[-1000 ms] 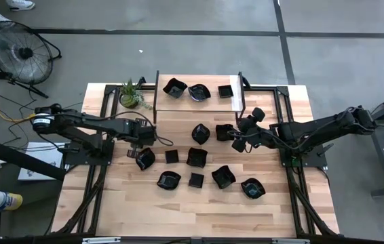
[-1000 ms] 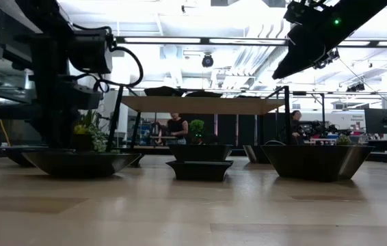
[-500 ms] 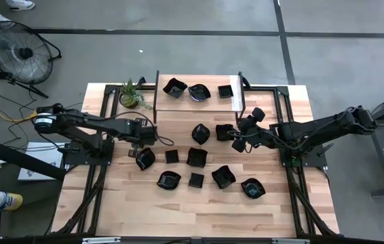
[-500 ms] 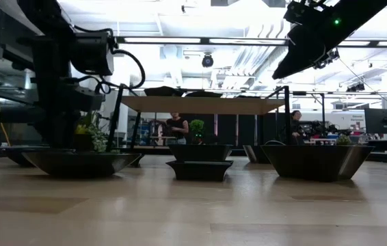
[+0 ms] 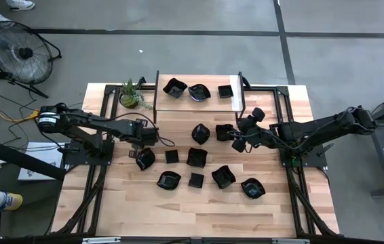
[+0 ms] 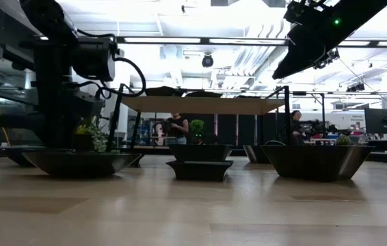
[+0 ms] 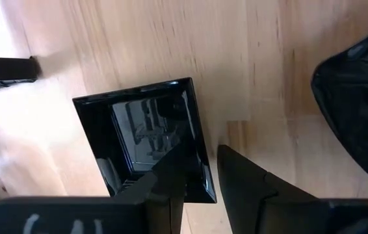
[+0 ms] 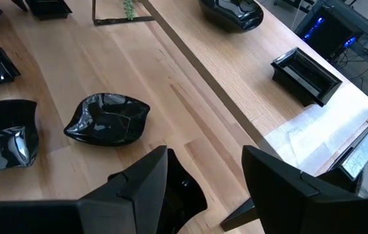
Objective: Pick & Place Mini shaped plates
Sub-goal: Stack the black square plate on top of the black square plate on the shelf
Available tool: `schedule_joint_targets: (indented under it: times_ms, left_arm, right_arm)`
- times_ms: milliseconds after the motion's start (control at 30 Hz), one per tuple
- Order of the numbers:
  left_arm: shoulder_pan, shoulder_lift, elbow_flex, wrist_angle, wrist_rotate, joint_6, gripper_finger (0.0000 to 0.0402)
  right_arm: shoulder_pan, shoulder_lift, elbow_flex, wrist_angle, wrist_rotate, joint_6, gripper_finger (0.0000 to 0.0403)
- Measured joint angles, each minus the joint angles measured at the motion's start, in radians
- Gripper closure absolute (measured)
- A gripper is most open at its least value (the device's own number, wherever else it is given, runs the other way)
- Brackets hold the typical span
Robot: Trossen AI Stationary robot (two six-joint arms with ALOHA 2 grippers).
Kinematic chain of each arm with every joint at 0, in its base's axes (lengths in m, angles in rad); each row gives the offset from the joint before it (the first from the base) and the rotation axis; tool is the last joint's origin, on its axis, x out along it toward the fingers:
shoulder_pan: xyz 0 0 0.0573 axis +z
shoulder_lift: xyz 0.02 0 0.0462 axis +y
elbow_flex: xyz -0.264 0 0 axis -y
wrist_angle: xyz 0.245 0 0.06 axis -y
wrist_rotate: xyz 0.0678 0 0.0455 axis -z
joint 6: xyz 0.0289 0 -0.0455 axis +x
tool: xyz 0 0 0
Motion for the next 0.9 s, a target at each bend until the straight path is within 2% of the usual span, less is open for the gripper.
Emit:
schedule_joint_targets:
  times_ms: [267, 567, 900]
  left_arm:
    - [0.0, 0.0, 0.0, 0.0, -0.001, -0.007, 0.0324]
    - [0.0, 0.0, 0.0, -0.001, -0.016, -0.014, 0.0395]
    - [0.0, 0.0, 0.003, -0.013, -0.007, -0.013, 0.0399]
  right_arm:
    - [0.0, 0.0, 0.0, 0.0, -0.001, 0.002, 0.0208]
    - [0.001, 0.0, 0.0, 0.0, -0.025, 0.009, 0.0208]
    - [0.001, 0.0, 0.0, 0.0, -0.025, 0.011, 0.0208]
